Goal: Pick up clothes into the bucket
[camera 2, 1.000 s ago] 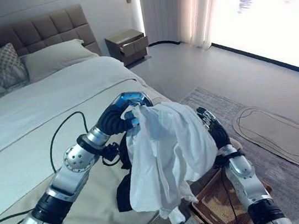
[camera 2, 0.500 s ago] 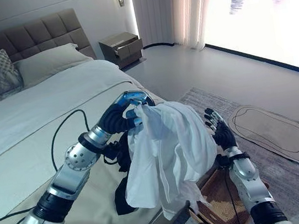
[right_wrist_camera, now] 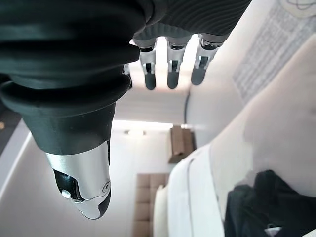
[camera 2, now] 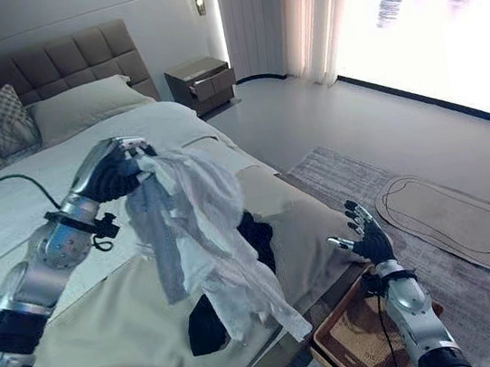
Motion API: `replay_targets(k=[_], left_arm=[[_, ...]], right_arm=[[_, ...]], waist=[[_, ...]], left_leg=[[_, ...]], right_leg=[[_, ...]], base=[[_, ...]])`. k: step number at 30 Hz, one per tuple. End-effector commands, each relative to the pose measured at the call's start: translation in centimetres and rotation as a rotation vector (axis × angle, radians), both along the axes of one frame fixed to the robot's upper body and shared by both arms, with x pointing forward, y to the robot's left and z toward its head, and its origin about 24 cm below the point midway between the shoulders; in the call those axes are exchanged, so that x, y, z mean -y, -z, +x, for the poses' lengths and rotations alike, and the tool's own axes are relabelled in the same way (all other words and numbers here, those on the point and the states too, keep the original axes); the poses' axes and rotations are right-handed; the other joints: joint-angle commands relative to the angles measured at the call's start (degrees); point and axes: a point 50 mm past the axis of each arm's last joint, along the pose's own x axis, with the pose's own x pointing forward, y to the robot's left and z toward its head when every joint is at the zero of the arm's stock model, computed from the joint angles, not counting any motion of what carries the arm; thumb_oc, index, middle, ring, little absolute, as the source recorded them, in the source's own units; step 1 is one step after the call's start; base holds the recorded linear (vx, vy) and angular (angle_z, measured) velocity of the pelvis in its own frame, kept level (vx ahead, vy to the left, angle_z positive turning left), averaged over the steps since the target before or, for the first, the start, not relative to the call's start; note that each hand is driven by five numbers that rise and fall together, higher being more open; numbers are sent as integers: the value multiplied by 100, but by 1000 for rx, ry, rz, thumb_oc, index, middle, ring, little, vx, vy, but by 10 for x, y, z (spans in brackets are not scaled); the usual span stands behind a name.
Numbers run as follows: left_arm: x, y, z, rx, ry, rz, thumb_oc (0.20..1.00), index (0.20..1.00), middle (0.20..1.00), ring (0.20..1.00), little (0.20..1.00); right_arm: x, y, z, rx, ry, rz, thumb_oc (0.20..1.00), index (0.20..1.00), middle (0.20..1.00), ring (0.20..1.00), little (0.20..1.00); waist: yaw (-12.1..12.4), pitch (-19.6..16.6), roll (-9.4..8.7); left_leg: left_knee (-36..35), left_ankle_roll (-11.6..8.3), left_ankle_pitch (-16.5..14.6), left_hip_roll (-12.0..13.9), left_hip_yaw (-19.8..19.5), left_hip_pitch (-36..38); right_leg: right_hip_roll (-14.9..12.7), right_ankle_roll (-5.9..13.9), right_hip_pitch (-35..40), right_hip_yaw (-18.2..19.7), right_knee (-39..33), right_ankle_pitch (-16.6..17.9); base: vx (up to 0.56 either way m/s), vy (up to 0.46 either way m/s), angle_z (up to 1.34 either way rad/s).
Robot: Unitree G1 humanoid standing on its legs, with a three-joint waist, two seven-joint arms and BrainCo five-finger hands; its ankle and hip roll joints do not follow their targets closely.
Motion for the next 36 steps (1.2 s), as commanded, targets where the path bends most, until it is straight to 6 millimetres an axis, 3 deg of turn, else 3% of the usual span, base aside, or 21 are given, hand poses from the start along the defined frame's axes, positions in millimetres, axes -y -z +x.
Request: replay_targets(k=[1,6,13,18,23,30,36], left_arm=[[-20,-69,5,332,-120,18,200,200,200,200,200],[-32,-46,12,271,-191,22,200,200,200,200,200],[-30,-25,20,199,-209,-13,200,200,200,200,200],[-11,-29,32,218,-170,-45,200,200,200,200,200],[4,-44,42,269,-153,-77,200,200,200,200,200],[5,-52,49,314,-195,-114,200,200,200,200,200],[5,-55,52,334,-228,-116,200,200,200,200,200]], right_arm=[[-10,-17,10,100,-57,1,1000,1000,1000,1000,1000],[-21,-16,11,95,-94,25,1000,1000,1000,1000,1000],[-23,-20,13,117,-99,31,1000,1000,1000,1000,1000],[-26,-44,25,214,-116,27,1000,1000,1000,1000,1000],[-32,-78,38,358,-138,43,1000,1000,1000,1000,1000],[-34,-99,45,450,-115,31,1000,1000,1000,1000,1000],[-33,-102,46,468,-101,25,1000,1000,1000,1000,1000]], waist=[[82,-166,-319],[34,-94,-322],[-51,180,-351],[-180,840,-396],[-311,1484,-434],[-399,1811,-499],[-407,1968,-533]], left_leg=[[384,14,-346,-12,25,-111],[401,21,-345,-31,50,-170],[555,61,-355,-79,61,-492],[1050,122,-355,-147,59,-1253],[1923,195,-400,-236,130,-2550],[2684,184,-525,-229,240,-3826],[3159,207,-711,-194,265,-4389]], right_leg=[[-316,290,-296,345,333,112],[-334,308,-379,366,346,130],[-376,321,-685,424,465,149],[-465,302,-1438,574,872,189],[-571,257,-2747,869,1613,195],[-635,283,-3977,1050,2194,211],[-656,280,-4550,1128,2658,98]], base=[[0,0,0],[0,0,0],[-42,12,-1],[-237,55,-4],[-225,76,-8],[-125,51,-8],[-51,34,-5]])
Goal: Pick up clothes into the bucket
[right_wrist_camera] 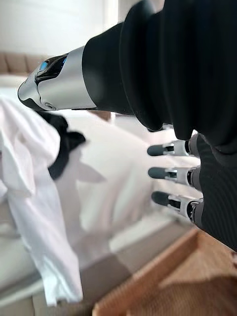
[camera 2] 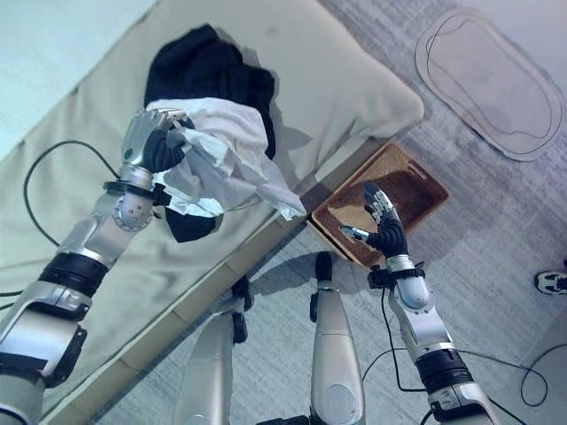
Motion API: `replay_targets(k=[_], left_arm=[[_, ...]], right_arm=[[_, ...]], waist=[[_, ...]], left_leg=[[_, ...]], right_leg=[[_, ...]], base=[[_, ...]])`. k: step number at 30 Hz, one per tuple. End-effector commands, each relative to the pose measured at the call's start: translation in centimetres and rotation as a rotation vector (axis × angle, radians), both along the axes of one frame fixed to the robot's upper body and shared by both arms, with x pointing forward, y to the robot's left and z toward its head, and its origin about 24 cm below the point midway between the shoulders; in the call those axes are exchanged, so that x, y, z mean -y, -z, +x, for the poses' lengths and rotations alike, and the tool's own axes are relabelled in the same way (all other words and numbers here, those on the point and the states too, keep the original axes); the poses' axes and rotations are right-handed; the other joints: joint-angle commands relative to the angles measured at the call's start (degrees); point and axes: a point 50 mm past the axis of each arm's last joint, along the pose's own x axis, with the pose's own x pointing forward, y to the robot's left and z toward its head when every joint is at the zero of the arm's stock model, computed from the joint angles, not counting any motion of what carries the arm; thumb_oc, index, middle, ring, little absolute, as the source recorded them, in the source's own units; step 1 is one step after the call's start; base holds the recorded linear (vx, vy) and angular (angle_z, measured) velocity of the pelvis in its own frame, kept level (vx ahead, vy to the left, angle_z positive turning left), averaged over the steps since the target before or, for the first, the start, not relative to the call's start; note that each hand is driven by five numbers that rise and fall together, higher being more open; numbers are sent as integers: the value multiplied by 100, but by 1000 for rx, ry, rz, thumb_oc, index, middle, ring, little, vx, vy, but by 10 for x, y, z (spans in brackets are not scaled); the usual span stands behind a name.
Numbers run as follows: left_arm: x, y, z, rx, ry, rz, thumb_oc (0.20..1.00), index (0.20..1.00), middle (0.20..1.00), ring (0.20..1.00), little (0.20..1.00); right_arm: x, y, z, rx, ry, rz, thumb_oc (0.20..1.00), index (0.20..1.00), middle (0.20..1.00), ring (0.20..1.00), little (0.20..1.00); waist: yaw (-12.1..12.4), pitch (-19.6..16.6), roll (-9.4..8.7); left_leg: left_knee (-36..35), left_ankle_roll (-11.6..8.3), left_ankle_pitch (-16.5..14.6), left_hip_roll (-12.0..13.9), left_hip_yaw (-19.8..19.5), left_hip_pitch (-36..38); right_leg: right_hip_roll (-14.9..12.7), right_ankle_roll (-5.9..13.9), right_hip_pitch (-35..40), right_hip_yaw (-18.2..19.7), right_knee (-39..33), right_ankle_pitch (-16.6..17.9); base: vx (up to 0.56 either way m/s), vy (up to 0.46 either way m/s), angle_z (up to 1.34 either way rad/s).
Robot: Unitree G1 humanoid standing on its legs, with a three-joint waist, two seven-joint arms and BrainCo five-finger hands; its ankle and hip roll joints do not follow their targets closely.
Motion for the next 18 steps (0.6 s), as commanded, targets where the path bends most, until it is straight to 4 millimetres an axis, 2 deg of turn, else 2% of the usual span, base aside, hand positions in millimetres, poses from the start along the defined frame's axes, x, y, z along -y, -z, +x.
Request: replay_targets(k=[1,2,3,4,18], left_arm=[[-14,-24,1,113,-73,-42,200,200,200,200,200],[-15,-24,1,118,-83,-45,743,743,743,743,743],[-15,-24,1,118,-83,-45,743,743,743,743,743],[-20,-23,1,120,-110,-47,1000,1000,1000,1000,1000],[-49,-15,-3,103,-242,-82,1000,1000,1000,1000,1000]], right_arm=[[-5,-19,-10,129,-30,18,1000,1000,1000,1000,1000],[-6,-19,-9,130,-31,18,1000,1000,1000,1000,1000],[-6,-19,-9,130,-31,18,1000,1000,1000,1000,1000],[-6,-17,-10,126,-31,16,1000,1000,1000,1000,1000],[-6,-10,-15,100,-47,32,1000,1000,1000,1000,1000]], waist=[[-39,-517,-215],[-42,-498,-223],[-43,-503,-222],[-36,-484,-227],[3,-586,-226]], left_leg=[[507,38,-383,76,-51,-280],[544,37,-389,79,-47,-347],[549,37,-391,79,-47,-356],[560,41,-396,77,-29,-400],[436,72,-385,21,-85,-470]], right_leg=[[-191,331,96,211,-553,546],[-197,334,35,211,-515,544],[-197,334,25,213,-510,542],[-199,328,-30,196,-497,538],[-209,330,-132,121,-625,587]], base=[[-43,28,-3],[-32,22,-2],[0,0,0],[0,0,0],[0,0,0]])
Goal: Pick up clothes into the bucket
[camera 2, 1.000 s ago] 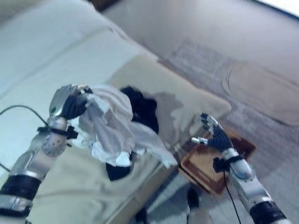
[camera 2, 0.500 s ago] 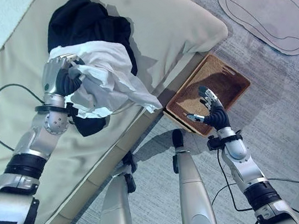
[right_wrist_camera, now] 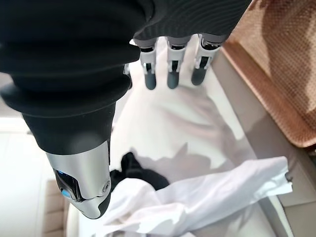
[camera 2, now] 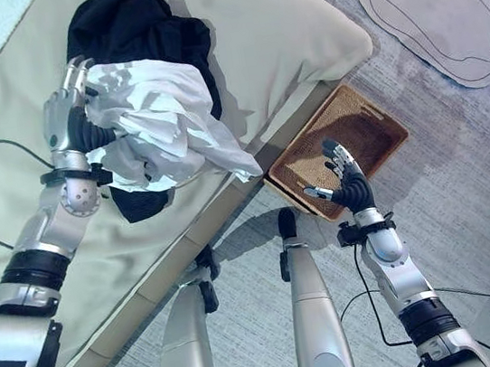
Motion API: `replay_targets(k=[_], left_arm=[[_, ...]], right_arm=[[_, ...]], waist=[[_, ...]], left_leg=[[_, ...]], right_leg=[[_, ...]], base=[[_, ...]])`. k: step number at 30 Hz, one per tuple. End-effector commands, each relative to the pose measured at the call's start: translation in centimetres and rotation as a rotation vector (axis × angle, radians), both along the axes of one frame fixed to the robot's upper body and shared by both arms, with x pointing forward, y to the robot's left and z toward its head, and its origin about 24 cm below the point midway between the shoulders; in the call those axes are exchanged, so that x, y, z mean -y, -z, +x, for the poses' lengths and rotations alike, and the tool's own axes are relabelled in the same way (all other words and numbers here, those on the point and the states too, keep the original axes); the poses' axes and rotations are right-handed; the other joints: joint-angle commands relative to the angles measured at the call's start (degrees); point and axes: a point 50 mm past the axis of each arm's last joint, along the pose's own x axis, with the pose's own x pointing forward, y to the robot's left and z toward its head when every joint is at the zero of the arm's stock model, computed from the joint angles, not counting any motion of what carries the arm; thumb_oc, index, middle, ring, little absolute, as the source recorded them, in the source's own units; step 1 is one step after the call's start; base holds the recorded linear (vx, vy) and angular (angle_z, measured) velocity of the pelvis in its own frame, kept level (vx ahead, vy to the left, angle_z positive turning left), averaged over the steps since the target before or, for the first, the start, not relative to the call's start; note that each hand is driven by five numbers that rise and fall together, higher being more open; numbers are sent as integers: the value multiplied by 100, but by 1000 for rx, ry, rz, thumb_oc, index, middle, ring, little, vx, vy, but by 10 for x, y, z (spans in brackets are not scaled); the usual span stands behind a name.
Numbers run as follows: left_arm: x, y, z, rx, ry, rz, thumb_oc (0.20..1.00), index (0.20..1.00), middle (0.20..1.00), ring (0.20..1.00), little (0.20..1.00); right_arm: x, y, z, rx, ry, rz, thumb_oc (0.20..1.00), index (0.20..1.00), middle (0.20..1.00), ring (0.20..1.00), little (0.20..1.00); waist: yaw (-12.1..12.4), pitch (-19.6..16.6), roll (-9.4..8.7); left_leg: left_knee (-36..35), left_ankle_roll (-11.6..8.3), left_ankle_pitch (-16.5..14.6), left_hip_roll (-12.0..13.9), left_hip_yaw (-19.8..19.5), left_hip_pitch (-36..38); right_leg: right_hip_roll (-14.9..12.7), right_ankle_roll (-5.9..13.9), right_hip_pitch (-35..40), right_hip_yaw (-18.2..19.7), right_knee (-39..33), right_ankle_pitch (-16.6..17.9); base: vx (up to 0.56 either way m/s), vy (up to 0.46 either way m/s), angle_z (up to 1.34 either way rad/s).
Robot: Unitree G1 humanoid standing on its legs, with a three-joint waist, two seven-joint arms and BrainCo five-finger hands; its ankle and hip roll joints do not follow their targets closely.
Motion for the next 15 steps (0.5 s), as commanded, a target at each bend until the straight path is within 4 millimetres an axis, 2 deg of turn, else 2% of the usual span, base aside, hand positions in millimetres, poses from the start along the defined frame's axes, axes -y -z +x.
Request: replay_targets(k=[1,9,11,15], left_arm=[[-24,-3,-5,42,-98,-4,1000,1000,1000,1000,1000],[-25,7,-13,101,-129,11,1000,1000,1000,1000,1000],[-19,22,-18,101,-103,-2,1000,1000,1000,1000,1000],[-9,34,-22,102,-58,-20,1000,1000,1000,1000,1000]], right_arm=[[-2,-9,-13,88,-28,32,1000,1000,1000,1000,1000],[-4,-10,-12,98,-38,43,1000,1000,1000,1000,1000],[-5,-12,-12,111,-35,55,1000,1000,1000,1000,1000],[-5,-13,-12,121,-32,67,1000,1000,1000,1000,1000]], waist=[[0,-559,-95],[37,-616,-101],[79,-603,-109],[107,-590,-110]], left_leg=[[251,100,-324,-27,-72,-206],[197,97,-331,-16,-66,-162],[198,95,-339,-14,-63,-138],[193,101,-345,-14,-59,-103]], right_leg=[[-232,326,92,126,-725,601],[-228,324,128,113,-780,589],[-227,314,147,96,-769,569],[-227,309,184,95,-766,546]], base=[[0,0,0],[2,0,0],[22,3,-4],[0,0,0]])
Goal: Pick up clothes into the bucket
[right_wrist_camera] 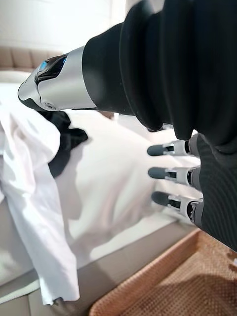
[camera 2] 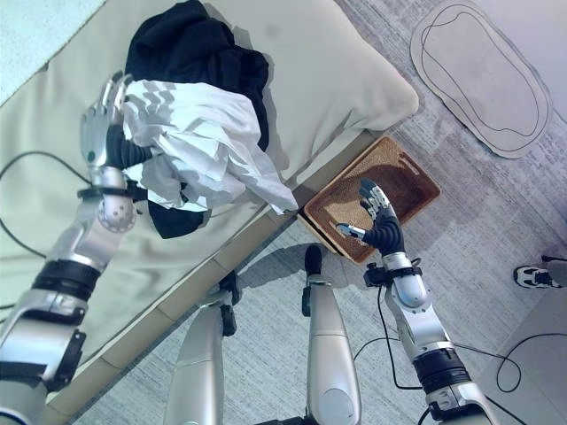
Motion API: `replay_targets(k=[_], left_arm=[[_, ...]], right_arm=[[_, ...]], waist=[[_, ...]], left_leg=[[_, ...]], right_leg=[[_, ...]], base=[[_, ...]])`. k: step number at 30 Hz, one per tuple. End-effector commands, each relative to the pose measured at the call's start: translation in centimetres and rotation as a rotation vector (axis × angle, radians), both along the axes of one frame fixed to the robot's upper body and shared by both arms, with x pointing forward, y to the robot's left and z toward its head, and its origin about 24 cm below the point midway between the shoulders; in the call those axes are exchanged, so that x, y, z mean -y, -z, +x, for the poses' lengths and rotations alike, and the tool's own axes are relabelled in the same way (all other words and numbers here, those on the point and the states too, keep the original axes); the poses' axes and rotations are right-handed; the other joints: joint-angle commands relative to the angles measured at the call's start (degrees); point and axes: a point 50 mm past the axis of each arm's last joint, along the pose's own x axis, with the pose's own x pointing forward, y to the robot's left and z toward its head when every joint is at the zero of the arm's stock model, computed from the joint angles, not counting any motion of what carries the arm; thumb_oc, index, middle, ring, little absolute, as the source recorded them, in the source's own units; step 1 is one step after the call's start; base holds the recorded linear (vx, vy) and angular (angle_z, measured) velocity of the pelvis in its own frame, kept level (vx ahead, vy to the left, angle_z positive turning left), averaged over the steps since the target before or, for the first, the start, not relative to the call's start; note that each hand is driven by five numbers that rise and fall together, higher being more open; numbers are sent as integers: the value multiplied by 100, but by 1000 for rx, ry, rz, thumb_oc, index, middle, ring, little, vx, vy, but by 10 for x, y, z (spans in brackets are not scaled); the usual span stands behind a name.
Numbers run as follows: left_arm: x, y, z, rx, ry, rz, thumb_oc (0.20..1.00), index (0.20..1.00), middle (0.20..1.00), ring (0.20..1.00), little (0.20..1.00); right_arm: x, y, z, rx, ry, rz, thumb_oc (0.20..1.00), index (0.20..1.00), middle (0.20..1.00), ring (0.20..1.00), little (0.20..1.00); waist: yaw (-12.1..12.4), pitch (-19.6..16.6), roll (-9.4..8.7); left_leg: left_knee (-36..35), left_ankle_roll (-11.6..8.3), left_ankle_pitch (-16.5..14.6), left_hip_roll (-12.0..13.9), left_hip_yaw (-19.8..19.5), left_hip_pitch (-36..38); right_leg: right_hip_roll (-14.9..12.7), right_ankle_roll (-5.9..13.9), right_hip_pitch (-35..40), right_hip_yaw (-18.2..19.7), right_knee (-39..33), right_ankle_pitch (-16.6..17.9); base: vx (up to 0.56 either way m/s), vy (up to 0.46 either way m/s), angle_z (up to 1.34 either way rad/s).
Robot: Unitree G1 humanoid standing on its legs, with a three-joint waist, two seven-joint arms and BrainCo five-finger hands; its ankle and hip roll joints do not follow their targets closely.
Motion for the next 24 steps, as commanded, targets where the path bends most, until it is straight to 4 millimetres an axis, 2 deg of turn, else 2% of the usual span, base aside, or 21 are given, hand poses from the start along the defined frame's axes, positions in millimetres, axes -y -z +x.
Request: replay_targets(k=[1,6,9,15,24], left_arm=[[4,6,-8,74,28,-14,1000,1000,1000,1000,1000],[31,20,-16,115,125,-48,1000,1000,1000,1000,1000],[50,31,-24,149,184,-3,1000,1000,1000,1000,1000],[59,46,-26,125,203,24,1000,1000,1000,1000,1000],[62,43,-25,188,176,-16,1000,1000,1000,1000,1000]], right_arm=[[-3,-10,-11,101,-12,64,1000,1000,1000,1000,1000],[-6,-9,-11,103,-6,81,1000,1000,1000,1000,1000],[-9,-10,-10,113,-8,92,1000,1000,1000,1000,1000],[-7,-9,-11,118,18,98,1000,1000,1000,1000,1000],[-8,-6,-11,109,39,115,1000,1000,1000,1000,1000]], waist=[[83,-499,20],[130,-444,11],[172,-398,2],[202,-351,-11],[182,-346,-18]], left_leg=[[192,116,-303,-29,-63,-94],[187,114,-300,-28,-72,-55],[207,122,-310,-29,-87,-49],[220,129,-312,-29,-92,-29],[204,128,-297,-13,-112,-31]], right_leg=[[-235,316,195,89,-700,547],[-241,307,248,54,-695,537],[-252,301,283,14,-676,514],[-260,305,304,10,-654,511],[-269,296,302,-30,-630,513]], base=[[0,0,0],[0,0,0],[4,-20,2],[0,0,0],[0,0,0]])
